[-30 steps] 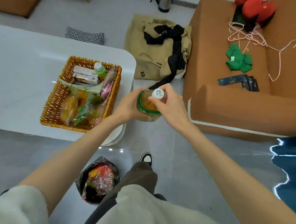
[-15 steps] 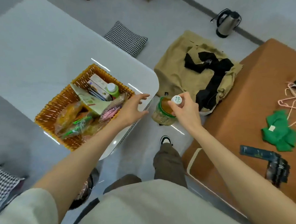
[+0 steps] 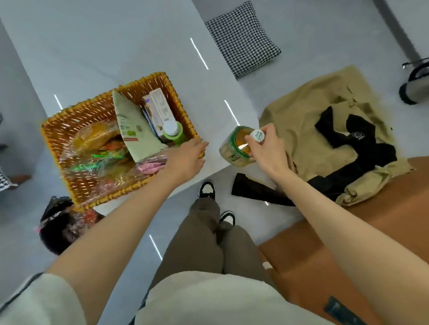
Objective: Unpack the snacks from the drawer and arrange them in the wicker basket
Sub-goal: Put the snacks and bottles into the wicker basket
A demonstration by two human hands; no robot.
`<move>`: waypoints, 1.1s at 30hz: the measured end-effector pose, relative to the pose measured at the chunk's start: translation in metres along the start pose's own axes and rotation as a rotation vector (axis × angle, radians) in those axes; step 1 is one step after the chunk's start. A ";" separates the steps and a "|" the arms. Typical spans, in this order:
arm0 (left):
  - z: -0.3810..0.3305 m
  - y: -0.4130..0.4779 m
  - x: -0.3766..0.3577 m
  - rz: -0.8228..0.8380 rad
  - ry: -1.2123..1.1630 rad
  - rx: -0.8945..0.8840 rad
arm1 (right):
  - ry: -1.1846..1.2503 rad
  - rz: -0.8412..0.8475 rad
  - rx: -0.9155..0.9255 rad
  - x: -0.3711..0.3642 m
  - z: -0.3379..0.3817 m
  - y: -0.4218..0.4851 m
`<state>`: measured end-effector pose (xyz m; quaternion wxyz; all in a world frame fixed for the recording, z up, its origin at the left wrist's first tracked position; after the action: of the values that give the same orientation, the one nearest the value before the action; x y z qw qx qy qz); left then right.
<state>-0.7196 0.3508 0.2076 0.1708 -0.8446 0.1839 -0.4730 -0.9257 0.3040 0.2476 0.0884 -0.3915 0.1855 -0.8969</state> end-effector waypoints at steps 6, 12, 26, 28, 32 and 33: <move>0.030 0.044 -0.020 -0.030 0.170 0.033 | -0.122 0.100 0.096 -0.035 0.009 0.077; 0.040 0.052 -0.036 -0.064 0.106 0.002 | -0.321 0.270 0.258 -0.065 0.009 0.113; 0.045 0.062 -0.042 -0.017 -0.059 0.051 | -0.340 0.337 0.365 -0.088 0.016 0.131; 0.046 0.062 -0.040 -0.032 -0.060 0.057 | -0.316 0.323 0.366 -0.092 0.016 0.131; 0.043 0.063 -0.042 -0.050 -0.046 0.079 | -0.289 0.260 0.330 -0.097 0.013 0.129; 0.043 0.063 -0.043 -0.063 -0.034 0.082 | -0.296 0.250 0.321 -0.099 0.012 0.128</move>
<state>-0.7130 0.3204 0.1258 0.1935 -0.8500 0.1349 -0.4710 -0.8484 0.2133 0.1372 0.2860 -0.4736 0.0727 -0.8298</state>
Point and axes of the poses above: each hand's wrist, its own y-axis towards the middle knuckle, its own x-axis out of the back of the hand, z = x × y, the point moved 3 cm from there along y, towards the middle knuckle, and after that the axes turned 6 degrees about -y, right-handed, at the moved point
